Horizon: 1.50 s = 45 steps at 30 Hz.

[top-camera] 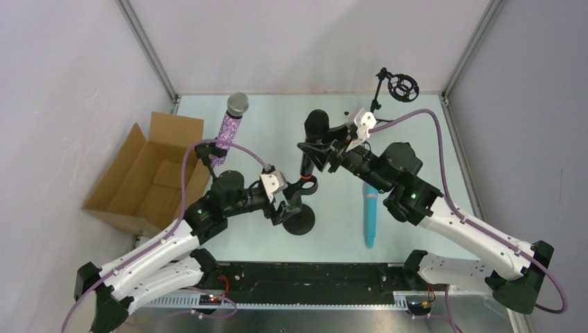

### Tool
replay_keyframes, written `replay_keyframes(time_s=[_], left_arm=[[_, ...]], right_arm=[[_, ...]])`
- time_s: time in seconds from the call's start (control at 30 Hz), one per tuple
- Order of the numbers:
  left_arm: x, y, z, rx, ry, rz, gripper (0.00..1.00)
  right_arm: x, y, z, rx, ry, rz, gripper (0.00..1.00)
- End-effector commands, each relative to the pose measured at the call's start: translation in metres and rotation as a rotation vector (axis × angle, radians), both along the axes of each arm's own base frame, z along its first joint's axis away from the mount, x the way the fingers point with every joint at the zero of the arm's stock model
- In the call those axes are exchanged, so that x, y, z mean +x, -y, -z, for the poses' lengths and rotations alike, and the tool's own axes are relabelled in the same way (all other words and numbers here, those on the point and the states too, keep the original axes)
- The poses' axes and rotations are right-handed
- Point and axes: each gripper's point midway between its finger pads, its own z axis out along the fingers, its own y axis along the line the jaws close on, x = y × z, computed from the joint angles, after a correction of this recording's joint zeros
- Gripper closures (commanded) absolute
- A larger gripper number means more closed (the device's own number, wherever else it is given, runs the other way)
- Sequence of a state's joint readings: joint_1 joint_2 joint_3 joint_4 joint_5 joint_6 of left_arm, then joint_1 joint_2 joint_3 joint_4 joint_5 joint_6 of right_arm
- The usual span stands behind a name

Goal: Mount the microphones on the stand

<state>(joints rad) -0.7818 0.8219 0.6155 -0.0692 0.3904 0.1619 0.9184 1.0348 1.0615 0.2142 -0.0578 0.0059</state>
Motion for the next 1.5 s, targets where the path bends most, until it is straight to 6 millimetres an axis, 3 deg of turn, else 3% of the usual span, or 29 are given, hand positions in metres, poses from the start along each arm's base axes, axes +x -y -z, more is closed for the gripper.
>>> replay_keyframes(time_s=[0.0,0.13,0.2,0.23,0.3,0.33,0.5,1.03,1.47], left_arm=[[0.007,-0.004,-0.007,-0.012,0.066,-0.025,0.17],[0.015,-0.008,-0.006,-0.004,0.091,-0.068,0.43],[0.016,-0.009,-0.008,-0.007,0.103,-0.072,0.63],[0.016,-0.009,-0.009,-0.011,0.101,-0.077,0.78],[0.016,-0.009,-0.011,-0.019,0.1,-0.084,0.95],[0.016,-0.01,-0.012,-0.024,0.099,-0.088,0.97],[0.017,-0.013,-0.01,-0.023,0.102,-0.102,1.0],[0.015,-0.015,-0.012,-0.029,0.117,-0.099,1.0],[0.015,-0.015,-0.012,-0.03,0.118,-0.102,1.0]], right_arm=[[-0.012,0.008,-0.042,0.078,0.099,0.004,1.0],[-0.015,0.006,-0.039,0.065,0.094,-0.001,1.0],[-0.016,0.005,-0.036,0.051,0.092,-0.001,1.0],[-0.015,0.004,-0.032,0.04,0.085,0.002,1.0],[-0.014,0.001,-0.027,0.024,0.072,0.002,1.0],[-0.013,0.001,-0.025,0.02,0.067,0.003,1.0],[-0.018,0.002,-0.014,-0.009,0.047,0.001,1.0],[-0.007,-0.018,0.067,-0.129,0.0,0.057,1.0],[-0.01,-0.019,0.101,-0.15,-0.043,0.08,1.0]])
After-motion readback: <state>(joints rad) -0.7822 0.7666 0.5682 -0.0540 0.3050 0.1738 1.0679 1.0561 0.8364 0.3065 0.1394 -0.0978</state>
